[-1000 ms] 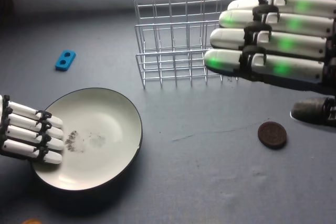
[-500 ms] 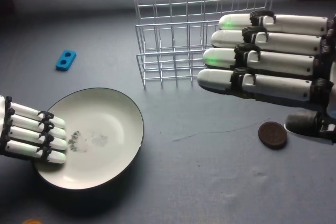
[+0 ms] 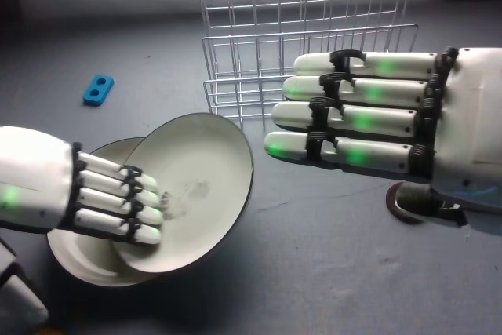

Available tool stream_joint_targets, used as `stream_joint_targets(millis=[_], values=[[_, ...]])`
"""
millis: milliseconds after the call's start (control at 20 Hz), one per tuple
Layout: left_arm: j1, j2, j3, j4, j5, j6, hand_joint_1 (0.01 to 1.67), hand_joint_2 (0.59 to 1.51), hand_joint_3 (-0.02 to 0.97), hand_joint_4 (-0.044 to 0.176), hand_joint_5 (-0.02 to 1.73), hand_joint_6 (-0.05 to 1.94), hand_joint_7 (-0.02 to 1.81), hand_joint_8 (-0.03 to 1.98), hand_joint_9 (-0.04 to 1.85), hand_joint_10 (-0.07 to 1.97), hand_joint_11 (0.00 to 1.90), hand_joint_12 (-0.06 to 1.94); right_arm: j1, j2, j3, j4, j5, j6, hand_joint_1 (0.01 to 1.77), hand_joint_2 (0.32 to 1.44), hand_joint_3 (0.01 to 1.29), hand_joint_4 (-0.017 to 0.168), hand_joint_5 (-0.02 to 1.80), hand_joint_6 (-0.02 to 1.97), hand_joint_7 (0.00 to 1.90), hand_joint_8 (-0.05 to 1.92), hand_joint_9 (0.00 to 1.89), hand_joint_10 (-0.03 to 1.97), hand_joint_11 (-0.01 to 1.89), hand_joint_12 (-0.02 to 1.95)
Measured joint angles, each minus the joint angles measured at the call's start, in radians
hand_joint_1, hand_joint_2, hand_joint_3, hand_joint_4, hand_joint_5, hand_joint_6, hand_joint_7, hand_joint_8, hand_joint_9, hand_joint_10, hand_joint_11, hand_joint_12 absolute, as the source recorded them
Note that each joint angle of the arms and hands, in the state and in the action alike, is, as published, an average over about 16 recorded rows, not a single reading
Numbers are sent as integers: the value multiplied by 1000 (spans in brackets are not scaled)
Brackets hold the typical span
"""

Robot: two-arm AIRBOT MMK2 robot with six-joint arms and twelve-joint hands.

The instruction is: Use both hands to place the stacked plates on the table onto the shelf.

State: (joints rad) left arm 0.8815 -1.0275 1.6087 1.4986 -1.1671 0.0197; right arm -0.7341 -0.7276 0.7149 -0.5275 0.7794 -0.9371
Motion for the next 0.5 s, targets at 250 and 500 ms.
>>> stream_joint_targets(millis=[250, 500], values=[[-43, 4, -56, 28, 37, -23, 19, 1111, 16, -3, 7, 8, 9, -10, 17, -1, 16, 9, 22, -73, 9, 38, -90, -81, 1236, 1116, 12, -1, 22, 21, 13, 15, 22, 6, 22, 133], [-56, 8, -82, 37, 51, -28, 19, 1109, 16, -3, 10, 10, 11, -7, 19, -5, 16, 10, 35, -167, 45, 90, -152, -151, 1217, 1119, 12, -1, 31, 21, 19, 15, 31, 6, 21, 281]])
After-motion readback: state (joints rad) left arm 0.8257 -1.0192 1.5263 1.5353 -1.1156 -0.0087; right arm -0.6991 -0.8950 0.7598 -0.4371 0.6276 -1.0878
